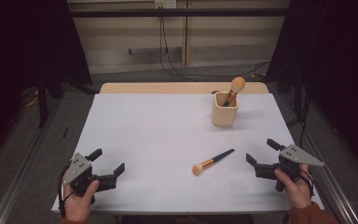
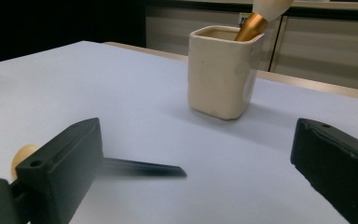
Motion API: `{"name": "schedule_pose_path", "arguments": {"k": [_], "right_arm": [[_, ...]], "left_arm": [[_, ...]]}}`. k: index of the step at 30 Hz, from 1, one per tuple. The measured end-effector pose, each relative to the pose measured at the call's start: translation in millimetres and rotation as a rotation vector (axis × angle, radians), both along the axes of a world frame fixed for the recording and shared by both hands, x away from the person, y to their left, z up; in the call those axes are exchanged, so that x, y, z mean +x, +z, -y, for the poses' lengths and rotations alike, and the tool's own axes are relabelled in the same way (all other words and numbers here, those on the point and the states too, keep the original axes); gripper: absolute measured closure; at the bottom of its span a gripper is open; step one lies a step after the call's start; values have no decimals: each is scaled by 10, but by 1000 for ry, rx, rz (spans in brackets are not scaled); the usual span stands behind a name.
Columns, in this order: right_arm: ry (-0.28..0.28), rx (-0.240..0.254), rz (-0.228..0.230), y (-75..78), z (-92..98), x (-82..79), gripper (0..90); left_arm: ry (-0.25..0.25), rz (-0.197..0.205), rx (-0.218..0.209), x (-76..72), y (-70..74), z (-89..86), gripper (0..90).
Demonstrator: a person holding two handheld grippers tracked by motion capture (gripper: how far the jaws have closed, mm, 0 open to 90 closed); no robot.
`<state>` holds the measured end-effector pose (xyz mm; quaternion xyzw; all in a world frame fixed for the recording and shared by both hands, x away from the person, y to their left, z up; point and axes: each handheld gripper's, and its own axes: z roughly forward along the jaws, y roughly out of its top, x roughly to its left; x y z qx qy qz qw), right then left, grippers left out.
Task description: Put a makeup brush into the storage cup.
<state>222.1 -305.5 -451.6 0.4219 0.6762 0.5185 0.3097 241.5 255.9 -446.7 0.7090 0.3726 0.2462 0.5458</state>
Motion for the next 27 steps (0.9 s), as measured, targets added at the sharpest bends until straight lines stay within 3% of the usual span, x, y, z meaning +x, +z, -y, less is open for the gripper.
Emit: {"name": "schedule_pose_path", "arguments": {"k": [11,27], "right_arm": [[28,3,5,-23,-10,-30,7],[86,32,3,37,-147,104,12]], "left_arm": [[-7,-10,2,16,-26,25,22],[-7,-6,9,-1,-17,8,22]]}}
